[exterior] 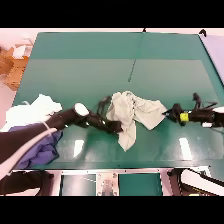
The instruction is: Fold the shirts.
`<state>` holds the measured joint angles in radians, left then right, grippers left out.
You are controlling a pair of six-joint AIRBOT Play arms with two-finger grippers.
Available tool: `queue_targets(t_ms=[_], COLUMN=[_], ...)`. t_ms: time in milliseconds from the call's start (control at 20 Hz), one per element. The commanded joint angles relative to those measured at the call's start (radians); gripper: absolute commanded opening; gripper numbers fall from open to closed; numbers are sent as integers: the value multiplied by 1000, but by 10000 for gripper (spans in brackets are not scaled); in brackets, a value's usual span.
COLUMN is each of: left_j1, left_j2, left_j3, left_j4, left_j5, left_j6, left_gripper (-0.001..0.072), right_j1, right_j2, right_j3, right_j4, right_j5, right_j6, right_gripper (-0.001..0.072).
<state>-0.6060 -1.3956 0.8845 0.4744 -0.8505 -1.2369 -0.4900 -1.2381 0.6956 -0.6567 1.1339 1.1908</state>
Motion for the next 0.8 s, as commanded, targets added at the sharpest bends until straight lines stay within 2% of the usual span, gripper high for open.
queue_targets(t_ms=[0, 150, 250, 450, 550, 750], left_j1=[161, 311, 370, 383, 383, 383], left_j2=[158, 336, 396, 409, 409, 406], left_j3=[155, 397, 582, 938, 1063, 1094], left_j4=[388, 685, 762, 801, 821, 843], left_j5=[-198, -371, -440, -509, -523, -632], left_j6=[-181, -258, -253, -220, -221, -251], left_gripper=[26, 26, 26, 26, 27, 27], right_j1=[-13, -12, -12, -13, -12, -12], right_j2=[45, 142, 210, 354, 437, 526], right_j3=[230, 495, 658, 876, 922, 903], right_j4=[14, 19, 35, 16, -51, -232], right_j5=[116, 117, 116, 109, 97, 165], right_j6=[50, 112, 119, 120, 157, 258], right_gripper=[15, 16, 16, 16, 17, 18])
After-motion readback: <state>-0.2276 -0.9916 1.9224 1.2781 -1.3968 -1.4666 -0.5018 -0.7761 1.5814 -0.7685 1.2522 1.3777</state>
